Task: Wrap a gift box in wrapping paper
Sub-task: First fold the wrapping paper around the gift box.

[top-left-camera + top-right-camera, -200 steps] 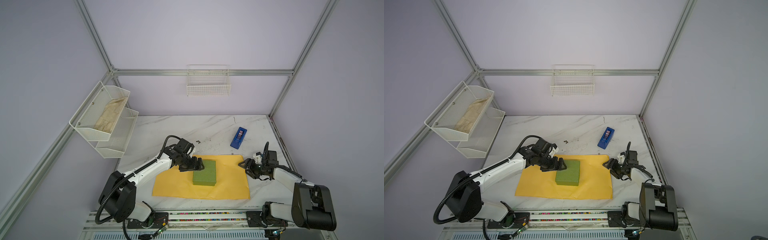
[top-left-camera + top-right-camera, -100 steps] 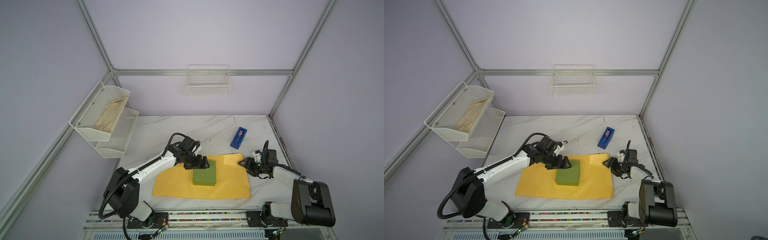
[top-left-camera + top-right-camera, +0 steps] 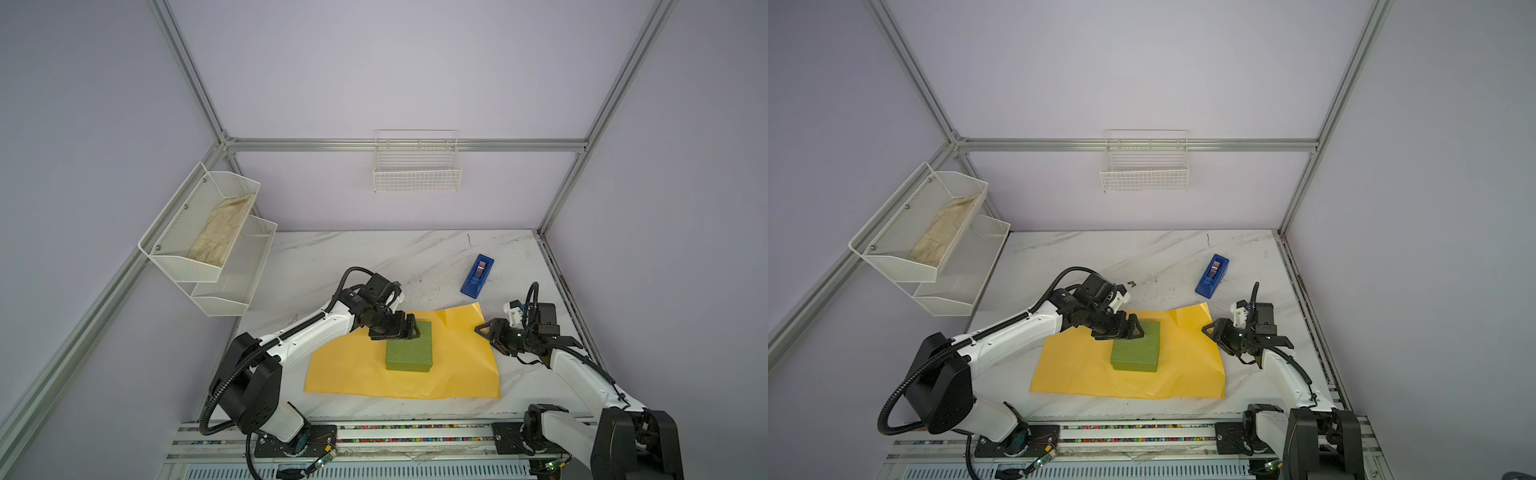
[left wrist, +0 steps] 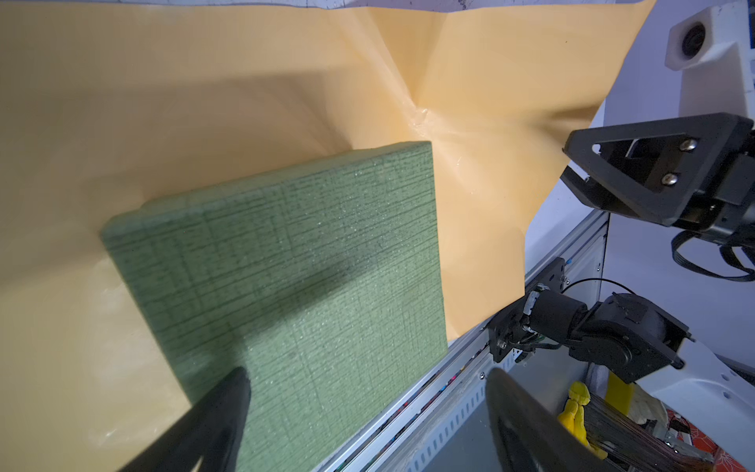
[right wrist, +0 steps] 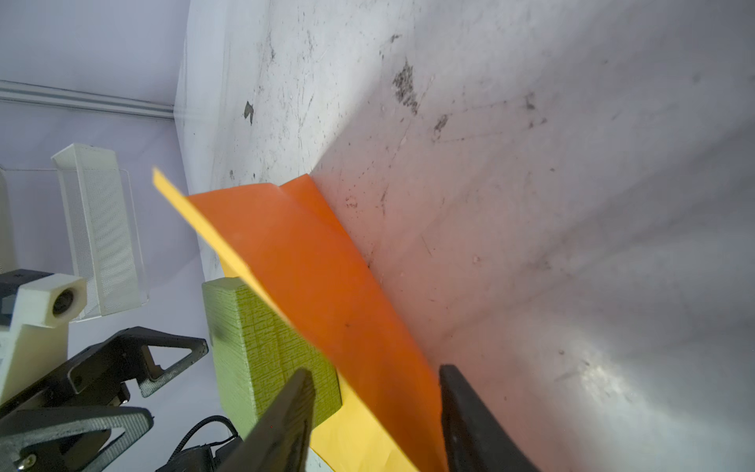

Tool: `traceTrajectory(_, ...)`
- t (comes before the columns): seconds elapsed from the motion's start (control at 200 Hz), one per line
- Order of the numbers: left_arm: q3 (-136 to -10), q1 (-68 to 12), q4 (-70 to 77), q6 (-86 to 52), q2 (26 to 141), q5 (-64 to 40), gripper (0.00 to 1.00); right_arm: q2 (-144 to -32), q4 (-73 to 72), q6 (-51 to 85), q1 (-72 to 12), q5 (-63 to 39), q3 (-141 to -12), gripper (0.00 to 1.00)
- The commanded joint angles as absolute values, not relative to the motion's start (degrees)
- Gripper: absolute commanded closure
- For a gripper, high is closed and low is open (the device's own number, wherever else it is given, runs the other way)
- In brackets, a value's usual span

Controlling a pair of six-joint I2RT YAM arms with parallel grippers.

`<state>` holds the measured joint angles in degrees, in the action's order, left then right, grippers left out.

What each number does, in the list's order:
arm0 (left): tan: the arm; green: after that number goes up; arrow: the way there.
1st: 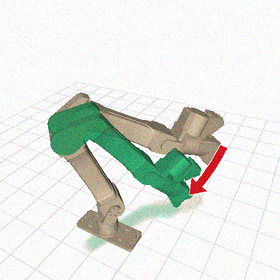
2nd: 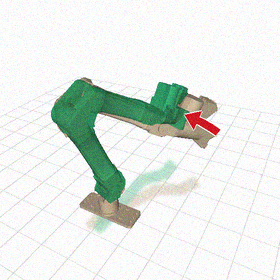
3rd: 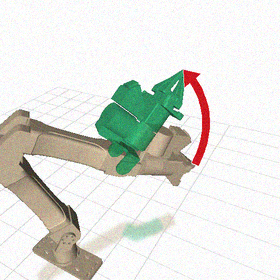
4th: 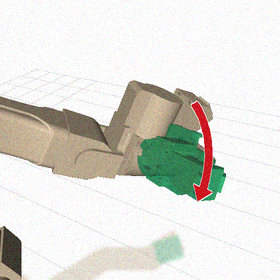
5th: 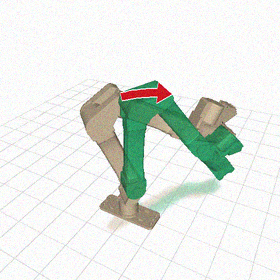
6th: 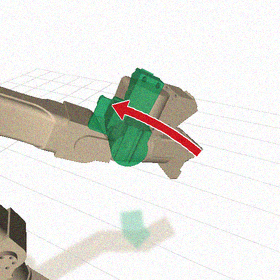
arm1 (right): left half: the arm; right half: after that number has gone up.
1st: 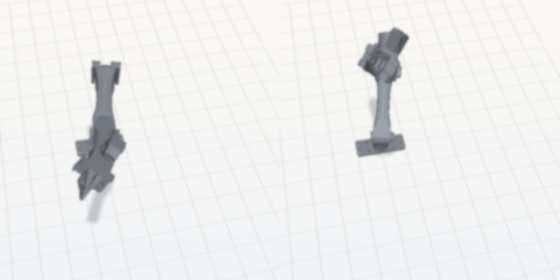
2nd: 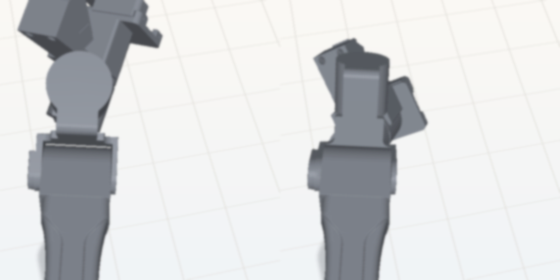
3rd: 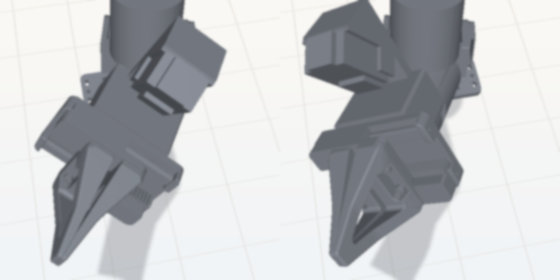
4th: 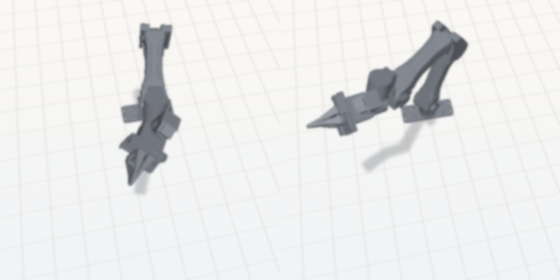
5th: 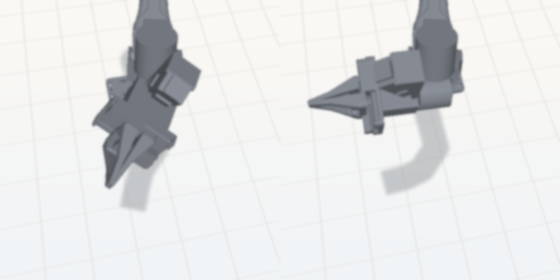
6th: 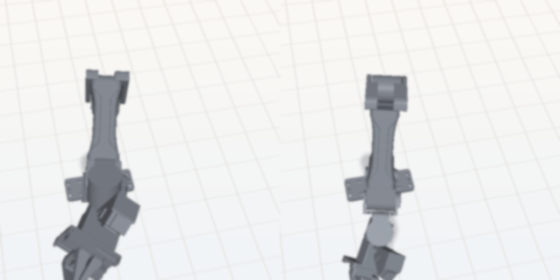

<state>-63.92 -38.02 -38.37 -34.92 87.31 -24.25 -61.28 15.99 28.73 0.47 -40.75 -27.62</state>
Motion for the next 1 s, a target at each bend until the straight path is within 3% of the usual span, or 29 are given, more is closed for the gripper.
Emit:
traceTrajectory(0.0,-69.7,-38.3,-37.2,-35.1,85.8,-24.7,0.11,-59.8,20.3,29.1,-1.8,-37.9,-30.3,0.55)
traceTrajectory(0.255,-69.2,-38.3,-37.5,-35.1,84.4,-23.8,0.12,-59.1,23.3,31.8,-11.0,-30.0,-35.4,0.74)
traceTrajectory(0.475,-69.1,-38.3,-37.4,-35.0,84.7,-23.3,0.12,-60.5,24.4,32.8,-16.4,-25.1,-39.4,0.98)
traceTrajectory(0.835,-73.4,-39.5,-23.8,-45.5,88.6,-24.8,0.11,-66.5,18.7,41.4,-29.9,-21.6,-46.8,1.0)
traceTrajectory(0.995,-75.6,-41.4,-20.9,-54.2,91.0,-20.6,0.14,-69.6,17.3,43.9,-34.9,-18.9,-49.2,1.0)
